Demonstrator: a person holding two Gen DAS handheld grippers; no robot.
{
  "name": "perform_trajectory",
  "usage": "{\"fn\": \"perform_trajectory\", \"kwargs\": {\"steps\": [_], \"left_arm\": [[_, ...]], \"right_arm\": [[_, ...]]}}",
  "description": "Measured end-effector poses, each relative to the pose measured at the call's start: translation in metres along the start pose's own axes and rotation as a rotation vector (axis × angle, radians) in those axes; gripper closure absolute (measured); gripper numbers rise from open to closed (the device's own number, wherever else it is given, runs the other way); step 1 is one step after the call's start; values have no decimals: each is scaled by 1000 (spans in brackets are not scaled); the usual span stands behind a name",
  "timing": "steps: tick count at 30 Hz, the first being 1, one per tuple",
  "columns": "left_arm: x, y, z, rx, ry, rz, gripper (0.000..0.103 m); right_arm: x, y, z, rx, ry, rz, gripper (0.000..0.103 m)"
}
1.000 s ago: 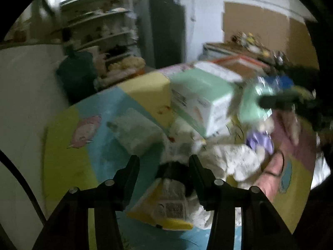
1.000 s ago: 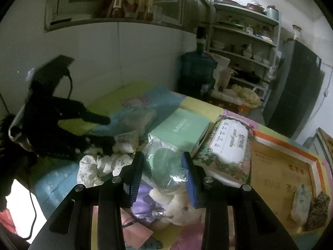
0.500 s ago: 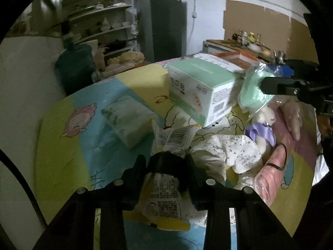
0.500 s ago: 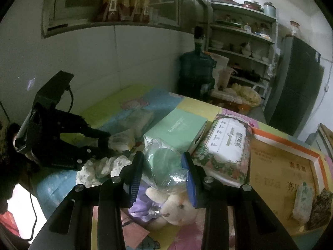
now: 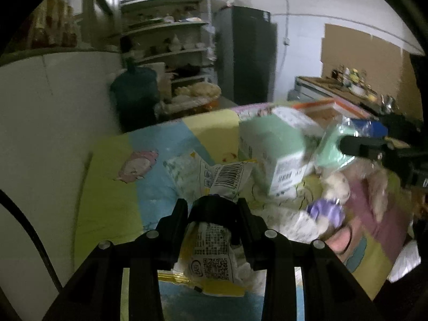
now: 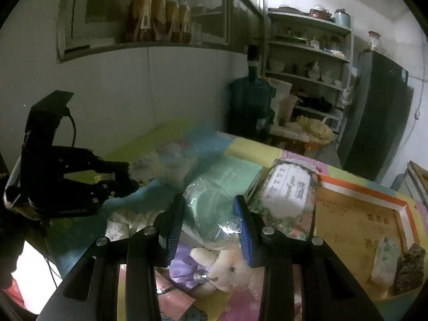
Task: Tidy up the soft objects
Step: 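Grasp the clear bag with green soap with the right tool while the left tool holds the snack bag, then carry the yellow snack bag and green soap bag over the cardboard tray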
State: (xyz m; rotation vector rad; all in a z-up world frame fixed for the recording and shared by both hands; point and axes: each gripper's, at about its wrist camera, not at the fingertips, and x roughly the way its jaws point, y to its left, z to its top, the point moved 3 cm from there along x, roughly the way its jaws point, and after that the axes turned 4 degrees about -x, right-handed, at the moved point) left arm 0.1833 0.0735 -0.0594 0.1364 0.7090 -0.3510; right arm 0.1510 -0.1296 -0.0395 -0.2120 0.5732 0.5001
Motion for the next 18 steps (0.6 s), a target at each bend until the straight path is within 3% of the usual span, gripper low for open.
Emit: {"fn": "perform_trajectory", "kwargs": {"steps": [9,18], "left_arm": [[-26,-27,21,-72,-58,105,65],[-37,-53,33,-158,-101,123,65]], "right_arm": [[-27,-12,8,15,-62,-23,65],[-59,-35,6,46,-119,-47,65]]}}
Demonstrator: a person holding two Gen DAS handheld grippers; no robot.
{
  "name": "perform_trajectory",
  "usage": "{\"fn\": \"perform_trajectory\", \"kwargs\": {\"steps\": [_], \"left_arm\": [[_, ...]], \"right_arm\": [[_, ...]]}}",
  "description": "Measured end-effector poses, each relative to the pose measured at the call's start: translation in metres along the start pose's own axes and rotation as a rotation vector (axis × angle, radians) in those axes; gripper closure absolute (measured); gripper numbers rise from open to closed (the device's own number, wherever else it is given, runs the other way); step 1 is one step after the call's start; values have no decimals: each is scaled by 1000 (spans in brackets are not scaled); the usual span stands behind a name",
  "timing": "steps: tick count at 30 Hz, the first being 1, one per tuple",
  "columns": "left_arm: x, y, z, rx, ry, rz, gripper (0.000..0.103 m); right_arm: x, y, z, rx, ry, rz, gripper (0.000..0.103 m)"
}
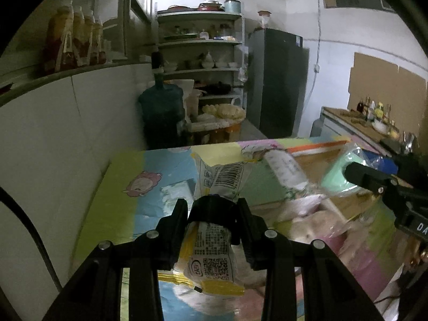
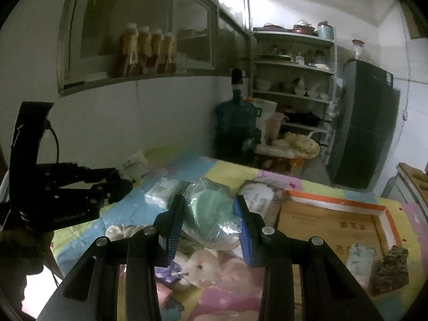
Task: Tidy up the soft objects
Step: 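Carry the yellow snack bag and green soap bag over the cardboard tray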
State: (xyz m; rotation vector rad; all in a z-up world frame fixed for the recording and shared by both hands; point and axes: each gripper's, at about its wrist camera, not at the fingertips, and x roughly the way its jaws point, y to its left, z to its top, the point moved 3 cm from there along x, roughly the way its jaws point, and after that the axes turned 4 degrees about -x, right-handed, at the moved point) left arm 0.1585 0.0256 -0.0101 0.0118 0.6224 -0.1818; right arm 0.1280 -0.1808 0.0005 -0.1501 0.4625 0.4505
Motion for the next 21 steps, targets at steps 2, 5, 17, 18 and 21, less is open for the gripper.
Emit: {"fn": "perform_trajectory", "kwargs": {"steps": [2,5,17,18,21], "left_arm": [[-3,-6,2,-12,-8,-3,65],[-3,-21,4,-31,-19,-15,65],[2,-89,11,-26,-37,-91,66],[2,-95,11,-22,-36,-97,66],[7,-111,13,-13,-32,-113,66]], "right_arm": [[-6,-7,0,8,-10,-6,65],[-19,-18,-3,20,-26,-18,65],[-58,-62,-16,61,-63,-68,65],[-61,-66,-17,65,-65,-73,65],[-69,-78,-20,77,-72,-90,65]]}}
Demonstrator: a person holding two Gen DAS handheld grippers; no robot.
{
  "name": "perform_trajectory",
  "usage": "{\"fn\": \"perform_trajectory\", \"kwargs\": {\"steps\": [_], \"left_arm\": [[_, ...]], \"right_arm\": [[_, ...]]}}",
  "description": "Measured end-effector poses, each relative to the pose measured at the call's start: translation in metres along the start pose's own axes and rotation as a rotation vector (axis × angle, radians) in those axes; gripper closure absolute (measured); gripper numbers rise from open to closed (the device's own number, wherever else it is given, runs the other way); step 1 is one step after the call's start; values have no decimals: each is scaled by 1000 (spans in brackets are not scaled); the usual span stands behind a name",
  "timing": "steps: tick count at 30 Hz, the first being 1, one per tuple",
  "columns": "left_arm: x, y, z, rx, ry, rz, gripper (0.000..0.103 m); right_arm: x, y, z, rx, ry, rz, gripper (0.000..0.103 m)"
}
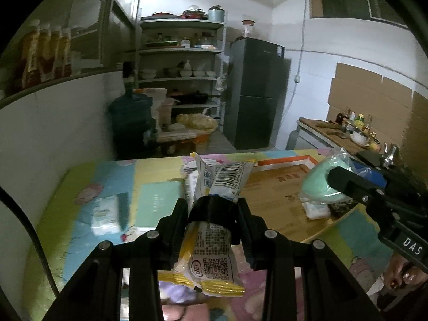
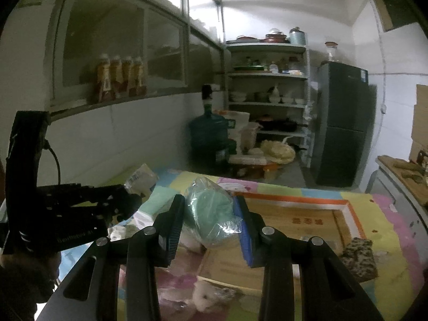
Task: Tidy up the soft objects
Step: 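Carry the yellow snack bag and green soap bag over the cardboard tray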
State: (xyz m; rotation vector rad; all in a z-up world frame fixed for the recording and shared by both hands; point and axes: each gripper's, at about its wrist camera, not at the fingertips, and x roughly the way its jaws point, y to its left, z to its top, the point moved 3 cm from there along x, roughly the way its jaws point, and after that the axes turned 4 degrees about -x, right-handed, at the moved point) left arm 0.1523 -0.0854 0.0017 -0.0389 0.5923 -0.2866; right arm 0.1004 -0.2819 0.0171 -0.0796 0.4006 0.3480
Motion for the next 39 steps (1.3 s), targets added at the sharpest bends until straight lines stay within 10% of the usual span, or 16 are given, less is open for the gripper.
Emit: {"fn": "perform_trajectory", "kwargs": {"steps": [39], "left_arm": [[116,-126,-9,6,138,-112,66]], "right_arm": [[-12,-169,-56,191,55,-181,65]]}}
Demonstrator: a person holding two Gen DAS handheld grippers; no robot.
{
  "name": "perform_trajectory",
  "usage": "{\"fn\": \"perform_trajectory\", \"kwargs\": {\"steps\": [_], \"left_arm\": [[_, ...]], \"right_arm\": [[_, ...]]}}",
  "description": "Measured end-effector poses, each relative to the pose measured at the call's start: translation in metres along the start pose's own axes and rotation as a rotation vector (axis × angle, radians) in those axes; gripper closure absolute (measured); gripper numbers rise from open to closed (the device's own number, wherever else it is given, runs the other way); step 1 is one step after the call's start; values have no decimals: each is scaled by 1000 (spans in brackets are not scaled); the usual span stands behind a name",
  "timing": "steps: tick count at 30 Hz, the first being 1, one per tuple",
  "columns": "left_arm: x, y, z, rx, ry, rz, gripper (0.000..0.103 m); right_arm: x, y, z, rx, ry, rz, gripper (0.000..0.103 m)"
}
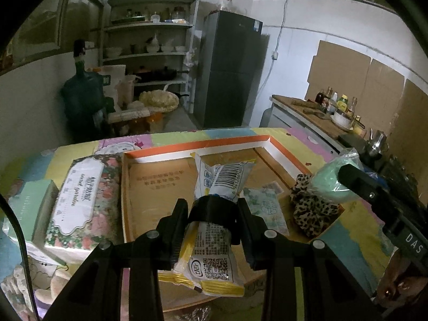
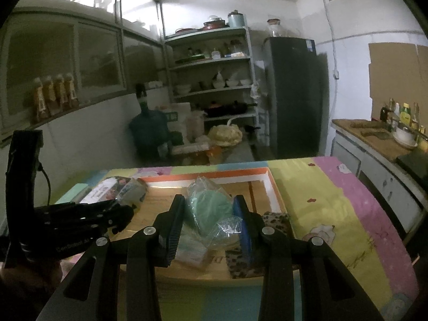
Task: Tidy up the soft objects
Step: 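Carry the yellow snack bag and green soap bag over the cardboard tray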
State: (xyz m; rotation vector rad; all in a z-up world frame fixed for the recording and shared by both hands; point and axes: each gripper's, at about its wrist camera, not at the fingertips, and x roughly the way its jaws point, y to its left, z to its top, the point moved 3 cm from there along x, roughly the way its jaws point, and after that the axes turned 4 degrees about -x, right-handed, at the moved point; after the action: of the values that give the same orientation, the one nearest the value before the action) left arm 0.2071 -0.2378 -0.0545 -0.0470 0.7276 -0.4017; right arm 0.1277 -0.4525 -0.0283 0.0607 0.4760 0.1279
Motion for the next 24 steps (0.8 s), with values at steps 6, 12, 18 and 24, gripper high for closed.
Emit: {"fn": "perform_trajectory", "kwargs": {"steps": [6,12,18,24], "left_arm": [[14,-4,0,4,21,3,66],[29,-6,-1,8,46,9,66],[42,-7,-2,8,69,11,66],[52,-11,-5,11,85,14,66]], "right_arm": [[15,-9,-4,12,26,1,65],[30,-16,-12,23,60,-2,65],[45,-23,-18,28,90,-4,65],[53,-27,-20,31,108,-3,65]]}}
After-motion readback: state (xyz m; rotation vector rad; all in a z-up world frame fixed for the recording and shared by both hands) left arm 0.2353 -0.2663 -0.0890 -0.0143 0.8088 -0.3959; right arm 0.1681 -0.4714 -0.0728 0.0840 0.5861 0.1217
